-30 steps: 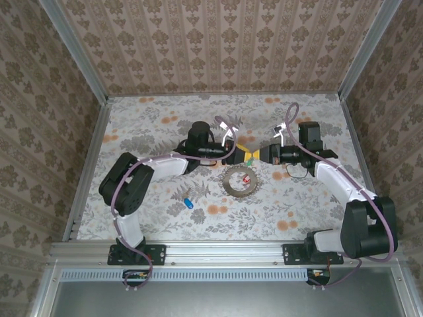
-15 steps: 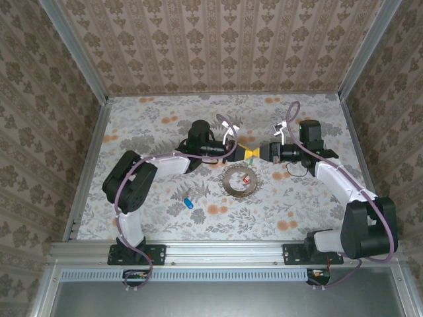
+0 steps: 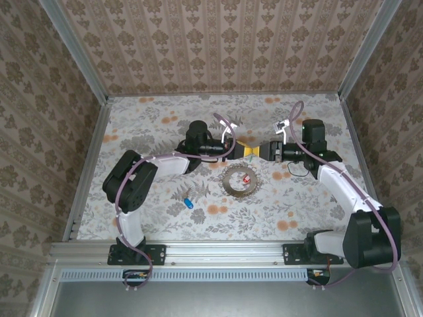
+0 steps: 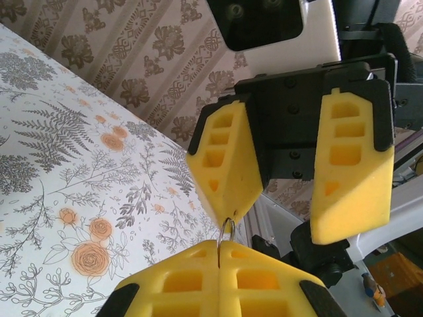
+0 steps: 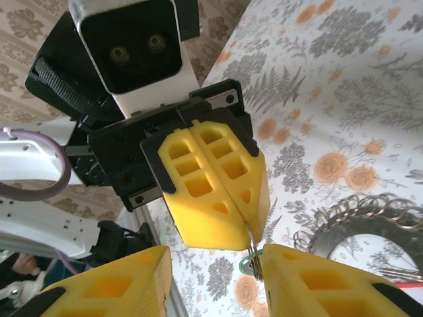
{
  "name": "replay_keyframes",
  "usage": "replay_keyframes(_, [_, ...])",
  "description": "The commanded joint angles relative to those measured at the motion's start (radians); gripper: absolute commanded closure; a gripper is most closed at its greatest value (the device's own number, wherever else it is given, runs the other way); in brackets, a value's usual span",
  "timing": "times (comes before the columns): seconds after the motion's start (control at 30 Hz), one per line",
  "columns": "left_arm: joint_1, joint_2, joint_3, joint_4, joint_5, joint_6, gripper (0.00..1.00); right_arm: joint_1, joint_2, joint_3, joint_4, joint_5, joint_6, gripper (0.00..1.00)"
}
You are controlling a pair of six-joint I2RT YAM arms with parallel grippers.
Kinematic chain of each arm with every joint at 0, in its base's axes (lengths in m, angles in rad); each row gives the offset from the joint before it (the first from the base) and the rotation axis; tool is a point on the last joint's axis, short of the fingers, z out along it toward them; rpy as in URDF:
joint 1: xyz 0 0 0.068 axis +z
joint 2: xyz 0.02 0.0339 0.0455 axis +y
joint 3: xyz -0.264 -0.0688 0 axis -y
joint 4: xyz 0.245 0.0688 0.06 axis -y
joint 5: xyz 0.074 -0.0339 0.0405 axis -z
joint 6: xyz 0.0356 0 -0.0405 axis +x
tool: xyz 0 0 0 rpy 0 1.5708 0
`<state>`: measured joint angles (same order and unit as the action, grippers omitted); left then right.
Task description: Put the keys on the keyring
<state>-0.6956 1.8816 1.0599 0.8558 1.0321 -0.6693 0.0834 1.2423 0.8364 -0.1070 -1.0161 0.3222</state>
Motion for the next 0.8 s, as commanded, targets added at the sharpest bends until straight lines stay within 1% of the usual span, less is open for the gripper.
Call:
replay_keyframes(0.0, [0.008, -0.007, -0.008, 0.006, -0.004, 0.014, 1.0, -0.002, -0.023, -0.004, -0.009, 0.058, -0.033, 0.61])
replay_keyframes(0.17, [0.009, -0.003, -0.005, 0.023, -0.003, 0.001, 1.0, 0.004, 0.013, 0.017, -0.062, 0.061, -0.076, 0.62])
replay_keyframes(0.47, [0.007, 0.004, -0.002, 0.032, 0.012, -0.01, 1.0, 0.018, 0.049, 0.012, 0.008, 0.072, -0.045, 0.63])
replay_keyframes(0.5, [0.008, 0.004, -0.003, 0.032, 0.013, -0.012, 1.0, 0.018, 0.05, 0.01, 0.015, 0.073, -0.042, 0.65])
replay_keyframes(0.53, [0.007, 0.004, -0.003, 0.033, 0.013, -0.013, 1.0, 0.018, 0.055, 0.012, 0.023, 0.069, -0.04, 0.69])
replay_keyframes(0.63, [0.008, 0.001, -0.003, 0.028, 0.003, -0.011, 1.0, 0.018, 0.057, 0.011, 0.038, 0.068, -0.036, 0.87])
replay_keyframes(0.67, [0.007, 0.0, -0.004, 0.022, -0.004, -0.008, 1.0, 0.017, 0.054, 0.009, 0.039, 0.067, -0.038, 0.91])
replay_keyframes(0.77, [0.011, -0.013, -0.012, -0.023, -0.048, 0.015, 0.8, 0.017, 0.036, 0.011, -0.007, 0.092, -0.066, 0.98])
